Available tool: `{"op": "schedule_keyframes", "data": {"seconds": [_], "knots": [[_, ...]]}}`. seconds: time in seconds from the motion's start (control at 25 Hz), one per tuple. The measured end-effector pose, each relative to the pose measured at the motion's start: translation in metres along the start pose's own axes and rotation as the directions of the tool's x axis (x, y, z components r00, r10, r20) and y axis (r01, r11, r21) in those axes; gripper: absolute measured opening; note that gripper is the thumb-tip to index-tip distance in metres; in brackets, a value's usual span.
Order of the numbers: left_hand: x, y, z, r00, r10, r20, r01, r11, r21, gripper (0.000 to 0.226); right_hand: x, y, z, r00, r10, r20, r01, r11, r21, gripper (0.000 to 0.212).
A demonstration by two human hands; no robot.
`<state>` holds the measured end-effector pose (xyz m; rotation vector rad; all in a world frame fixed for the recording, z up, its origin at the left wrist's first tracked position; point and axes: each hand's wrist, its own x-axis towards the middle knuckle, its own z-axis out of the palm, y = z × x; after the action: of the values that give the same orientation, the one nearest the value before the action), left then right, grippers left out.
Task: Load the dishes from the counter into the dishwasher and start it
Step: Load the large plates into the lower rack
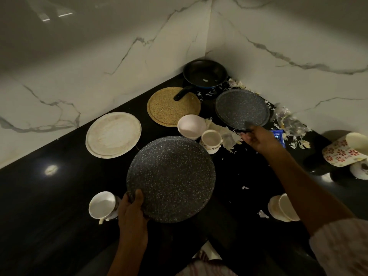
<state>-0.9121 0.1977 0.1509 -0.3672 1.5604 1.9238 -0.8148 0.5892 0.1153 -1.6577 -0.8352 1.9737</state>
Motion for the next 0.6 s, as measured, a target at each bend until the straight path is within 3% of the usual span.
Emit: {"op": "schedule_keyframes", "data": {"seconds": [0.12,0.2,0.32,0.4,0.48,0.52,0.56,0.6], "knots": [[0.002,0.002,0.0,1.0,-0.012,-0.01,0.012,1.0,0.009,0.041,0.017,-0.009,0.011,0.994,-0.032,-0.103,0.03,0.999,-0.024,0.041],[0.003,0.002,-0.001,1.0,-0.014,-0.021,0.014,1.0,0.011,0.041,0.019,-0.019,0.02,0.962,0.04,-0.27,-0.045,0.999,-0.013,0.044],[0.004,0.002,0.0,0.999,-0.028,-0.024,0.028,1.0,-0.001,0.042,0.02,-0.018,0.024,0.92,-0.036,-0.389,-0.049,0.977,-0.205,0.047],[0.006,0.003,0.001,0.999,-0.036,-0.031,0.036,0.999,0.001,0.041,0.022,-0.007,0.022,0.928,-0.157,-0.338,0.092,0.975,-0.201,0.042],[0.007,0.002,0.001,0.999,-0.032,-0.04,0.033,0.999,0.002,0.039,0.024,-0.005,0.029,0.958,-0.158,-0.239,0.156,0.987,-0.027,0.04],[0.006,0.002,0.001,0.999,-0.03,-0.038,0.03,1.0,0.005,0.038,0.022,-0.008,0.03,0.955,-0.134,-0.265,0.156,0.986,0.065,0.041],[0.007,0.002,0.002,0.999,-0.03,-0.034,0.03,1.0,0.006,0.037,0.017,-0.011,0.029,0.931,-0.173,-0.32,0.184,0.983,0.006,0.042],[0.007,0.002,0.003,0.999,-0.033,-0.03,0.033,0.999,0.004,0.037,0.016,-0.02,0.03,0.94,-0.111,-0.323,0.126,0.992,0.028,0.041]]}}
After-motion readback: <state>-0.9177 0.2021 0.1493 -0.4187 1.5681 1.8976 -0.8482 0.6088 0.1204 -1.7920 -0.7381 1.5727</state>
